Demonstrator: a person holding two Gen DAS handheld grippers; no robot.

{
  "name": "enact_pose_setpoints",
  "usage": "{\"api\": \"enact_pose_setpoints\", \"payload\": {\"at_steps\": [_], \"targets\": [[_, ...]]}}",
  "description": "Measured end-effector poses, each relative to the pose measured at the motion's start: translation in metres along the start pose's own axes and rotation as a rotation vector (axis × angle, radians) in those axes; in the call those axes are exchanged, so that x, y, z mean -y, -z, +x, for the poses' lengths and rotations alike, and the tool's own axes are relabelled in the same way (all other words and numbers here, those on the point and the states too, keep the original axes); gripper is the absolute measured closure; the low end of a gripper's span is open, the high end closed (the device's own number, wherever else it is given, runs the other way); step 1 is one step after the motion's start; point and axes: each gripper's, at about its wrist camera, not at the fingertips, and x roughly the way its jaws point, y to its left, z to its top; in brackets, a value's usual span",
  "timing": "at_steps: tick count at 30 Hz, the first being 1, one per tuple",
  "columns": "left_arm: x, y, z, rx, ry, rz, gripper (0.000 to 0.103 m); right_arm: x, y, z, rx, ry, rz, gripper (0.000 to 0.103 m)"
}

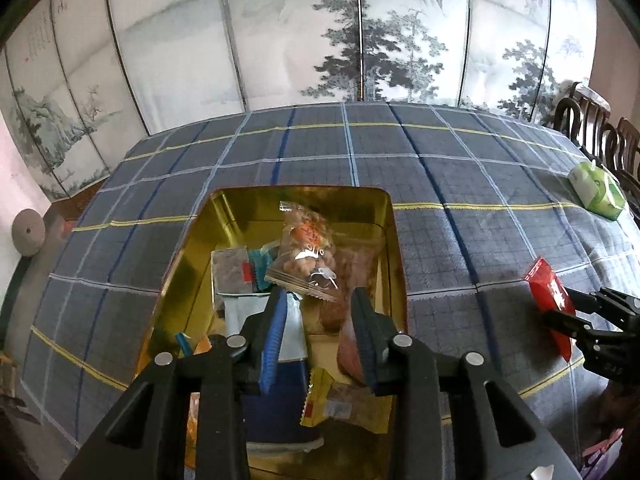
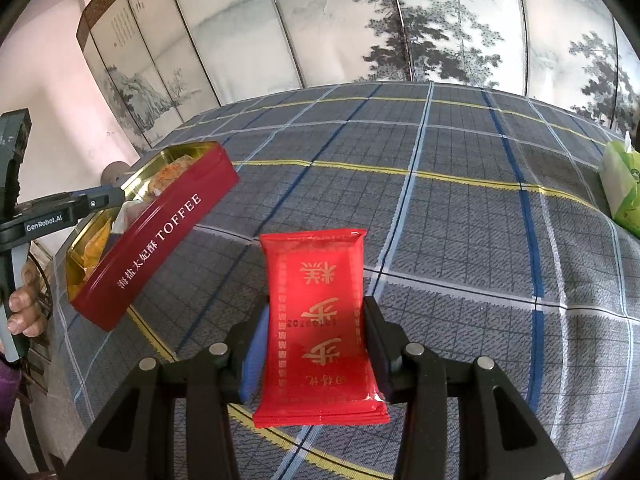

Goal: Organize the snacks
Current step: 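Lower the pink cake into the gold tin and open the left gripper, then carry the red snack packet over the gold tin and open the right gripper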

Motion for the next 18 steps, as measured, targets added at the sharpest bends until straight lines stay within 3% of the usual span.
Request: {"api": "enact_pose_setpoints", "payload": {"at_steps": [4, 9, 18], "targets": [[0.002, 0.003, -0.011, 0.032, -0.03, -0.007, 0.05, 0.0, 0.0, 0.0, -0.002, 0.002, -0.001, 0.058], [0.004, 0.009, -0.028, 0.058, -0.078, -0.011, 0.043, 0.0, 0.0, 0.001, -0.003, 0.006, -0.002, 0.058], [-0.001, 0.02, -0.052, 0.052, -0.155, -0.043, 0.018, -0.002, 0.0, 0.001, -0.015, -0.009, 0.026, 0.058]]}}
